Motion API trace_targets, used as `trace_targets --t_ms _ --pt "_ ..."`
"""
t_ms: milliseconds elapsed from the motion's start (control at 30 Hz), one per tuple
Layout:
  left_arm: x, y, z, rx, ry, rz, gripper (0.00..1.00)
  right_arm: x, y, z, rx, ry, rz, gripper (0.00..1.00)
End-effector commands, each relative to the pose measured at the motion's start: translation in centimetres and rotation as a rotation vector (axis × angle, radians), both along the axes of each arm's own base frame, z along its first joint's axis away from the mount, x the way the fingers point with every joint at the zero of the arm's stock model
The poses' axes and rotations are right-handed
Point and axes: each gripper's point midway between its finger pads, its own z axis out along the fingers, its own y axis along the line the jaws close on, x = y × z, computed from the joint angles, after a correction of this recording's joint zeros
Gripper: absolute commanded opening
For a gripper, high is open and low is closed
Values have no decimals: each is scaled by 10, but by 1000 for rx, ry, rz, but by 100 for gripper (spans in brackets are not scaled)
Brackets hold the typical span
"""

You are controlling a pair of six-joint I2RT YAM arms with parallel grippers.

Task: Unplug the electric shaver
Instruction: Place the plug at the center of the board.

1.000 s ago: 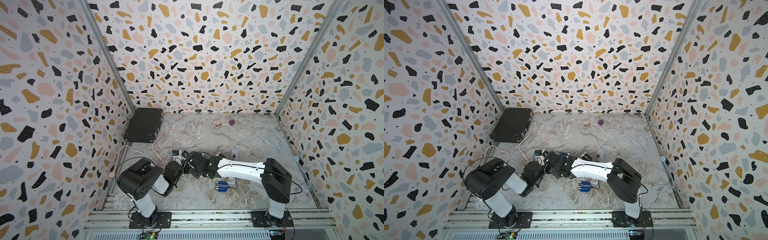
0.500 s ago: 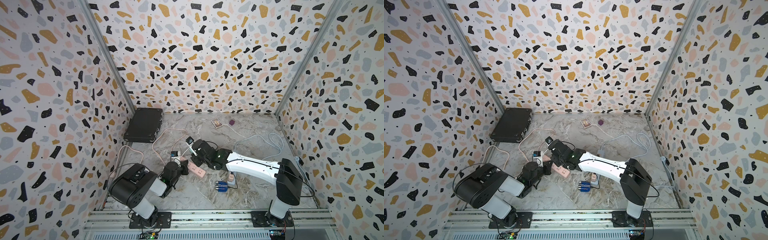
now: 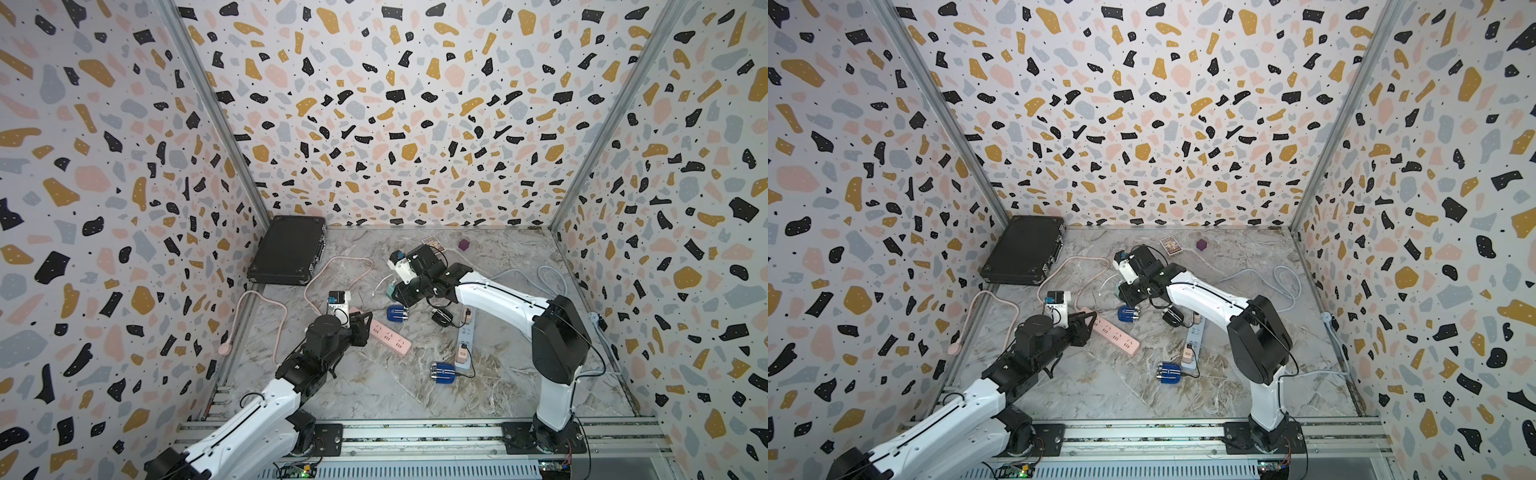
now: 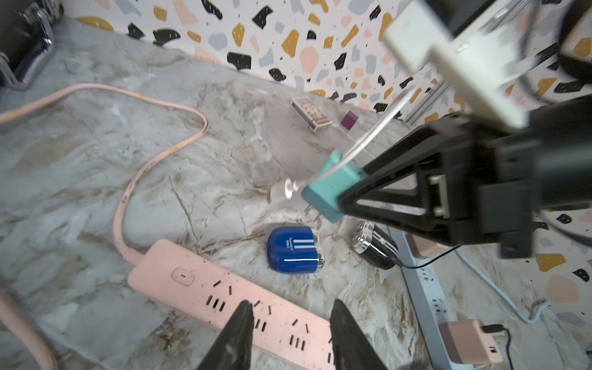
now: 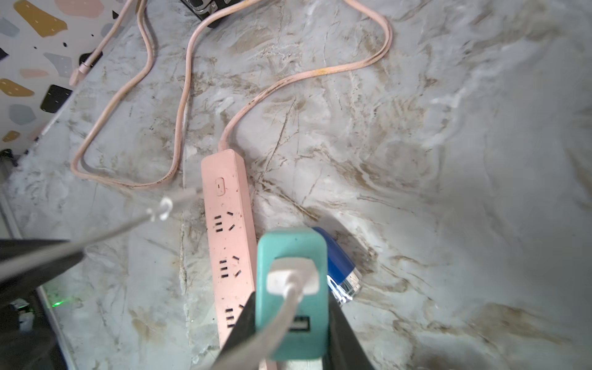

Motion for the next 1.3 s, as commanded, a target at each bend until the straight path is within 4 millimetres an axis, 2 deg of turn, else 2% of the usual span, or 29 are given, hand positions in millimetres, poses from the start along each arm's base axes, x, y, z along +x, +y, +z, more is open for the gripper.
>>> trace_targets --t_ms 0,167,500,633,967,1067,1167,1267 --pt "-12 8 -19 89 80 -7 42 -1 4 2 117 156 -4 0" --pt "-13 4 -21 85 96 -27 44 16 9 -6 228 257 -33 0" --pt "-14 0 -6 80 78 -54 49 46 23 -24 244 335 -60 0" --pt "-18 3 -2 82 73 -52 50 60 22 -34 252 364 -93 0" --pt "-20 6 0 91 69 -46 49 72 14 -68 241 450 -137 6" --pt "-20 6 2 91 65 -44 49 75 11 -73 234 459 -150 12" --pt "-21 7 1 95 65 -43 50 75 8 -75 232 463 -156 28" --pt "-21 8 0 100 68 -40 50 74 6 -76 233 470 -158 34"
